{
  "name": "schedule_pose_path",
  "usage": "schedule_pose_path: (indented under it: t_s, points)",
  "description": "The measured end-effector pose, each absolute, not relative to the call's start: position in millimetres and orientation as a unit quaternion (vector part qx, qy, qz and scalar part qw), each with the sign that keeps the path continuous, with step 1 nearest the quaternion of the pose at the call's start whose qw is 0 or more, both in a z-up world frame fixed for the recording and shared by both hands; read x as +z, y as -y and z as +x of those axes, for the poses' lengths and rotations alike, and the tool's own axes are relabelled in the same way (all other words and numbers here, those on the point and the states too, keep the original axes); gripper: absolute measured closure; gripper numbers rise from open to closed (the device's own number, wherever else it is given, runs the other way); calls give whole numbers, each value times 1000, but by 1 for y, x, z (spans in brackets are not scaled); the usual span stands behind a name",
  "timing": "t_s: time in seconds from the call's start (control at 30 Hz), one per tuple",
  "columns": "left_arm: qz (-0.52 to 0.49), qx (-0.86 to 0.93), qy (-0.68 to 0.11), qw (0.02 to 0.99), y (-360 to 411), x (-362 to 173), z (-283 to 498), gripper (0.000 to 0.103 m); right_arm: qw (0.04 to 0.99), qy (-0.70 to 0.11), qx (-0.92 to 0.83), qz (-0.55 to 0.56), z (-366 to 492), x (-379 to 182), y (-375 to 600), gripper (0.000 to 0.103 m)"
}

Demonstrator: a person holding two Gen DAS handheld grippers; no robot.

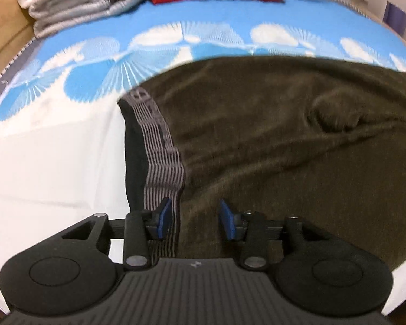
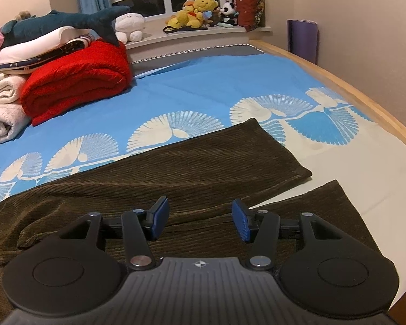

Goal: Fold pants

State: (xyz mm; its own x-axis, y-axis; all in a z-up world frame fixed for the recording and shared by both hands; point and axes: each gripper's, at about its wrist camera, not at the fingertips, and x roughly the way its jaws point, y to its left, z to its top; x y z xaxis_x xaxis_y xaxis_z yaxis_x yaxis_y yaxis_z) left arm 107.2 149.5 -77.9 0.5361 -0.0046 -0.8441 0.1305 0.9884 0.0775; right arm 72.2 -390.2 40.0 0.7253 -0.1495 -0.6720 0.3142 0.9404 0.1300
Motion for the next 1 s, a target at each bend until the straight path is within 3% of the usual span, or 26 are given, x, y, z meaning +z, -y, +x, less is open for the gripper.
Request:
schedule_pose_path:
  t_s: [0.2,0.43,0.77,0.83,1.0]
  points:
    - [61,-43,-432,899,-137,-62,105,38,931,-318,-146,101,70,40,389,50]
    - [57,-44,-395,916,-125,-54,104,38,934,-316,-135,98,74,41,386,50]
    - [39,-67,-421,904,-119,-56,116,38,933,-340,-108,57,90,36,366,51]
    - [42,-61,-425,902,-118,-56,120,41,932,-343,-106,47,93,35,363,54]
    - [40,-57,-427,902,-115,-56,129,62,930,-352,-97,29,105,31,351,66]
